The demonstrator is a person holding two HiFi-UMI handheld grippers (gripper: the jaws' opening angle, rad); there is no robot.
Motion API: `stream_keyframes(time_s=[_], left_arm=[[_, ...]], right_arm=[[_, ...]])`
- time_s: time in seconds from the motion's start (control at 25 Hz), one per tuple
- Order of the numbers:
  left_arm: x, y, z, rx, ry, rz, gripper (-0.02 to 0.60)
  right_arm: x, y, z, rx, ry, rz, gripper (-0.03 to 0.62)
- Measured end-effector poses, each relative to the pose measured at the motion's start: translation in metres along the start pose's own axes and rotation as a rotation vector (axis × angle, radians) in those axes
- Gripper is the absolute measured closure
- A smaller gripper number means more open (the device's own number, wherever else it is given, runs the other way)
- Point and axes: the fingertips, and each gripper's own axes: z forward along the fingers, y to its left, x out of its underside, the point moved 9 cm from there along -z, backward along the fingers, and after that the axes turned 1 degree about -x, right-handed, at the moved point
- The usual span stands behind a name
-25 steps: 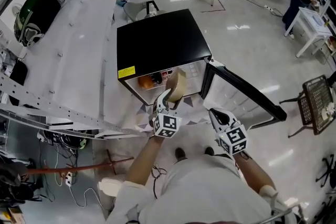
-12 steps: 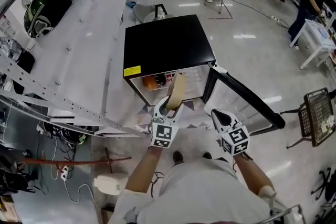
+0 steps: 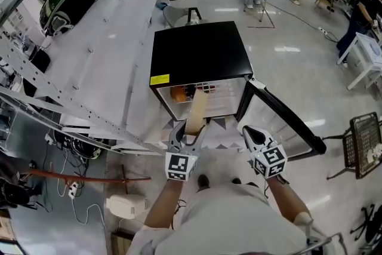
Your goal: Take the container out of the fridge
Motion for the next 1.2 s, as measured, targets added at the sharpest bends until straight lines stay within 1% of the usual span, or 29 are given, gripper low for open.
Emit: stream_keyframes(time_s=[0.24, 0.44, 0.6, 0.76, 1.2], left_arm=[[0.005, 0.002, -0.018, -0.041, -0.020, -0.030, 0.360], [0.008, 0.000, -0.025, -0.055, -0.025, -0.056, 0.359], [0.011, -0.004, -0.030, -0.057, -0.045, -0.051, 0.359], [0.015, -0.006, -0.031, -0.061, -0.037, -0.053, 0.360], [0.018, -0.004, -0.032, -0.067, -0.040, -0.050, 0.360]], right_arm=[[-0.003, -0.002, 0.003, -0.018, -0.015, -0.002, 0.585], [-0.006, -0.005, 0.002, -0.029, -0.025, -0.029, 0.586], [-0.008, -0.007, 0.002, -0.021, -0.049, -0.036, 0.588], [-0.007, -0.009, 0.004, -0.033, -0.049, -0.032, 0.586], [-0.007, -0.008, 0.009, -0.035, -0.048, -0.028, 0.588]])
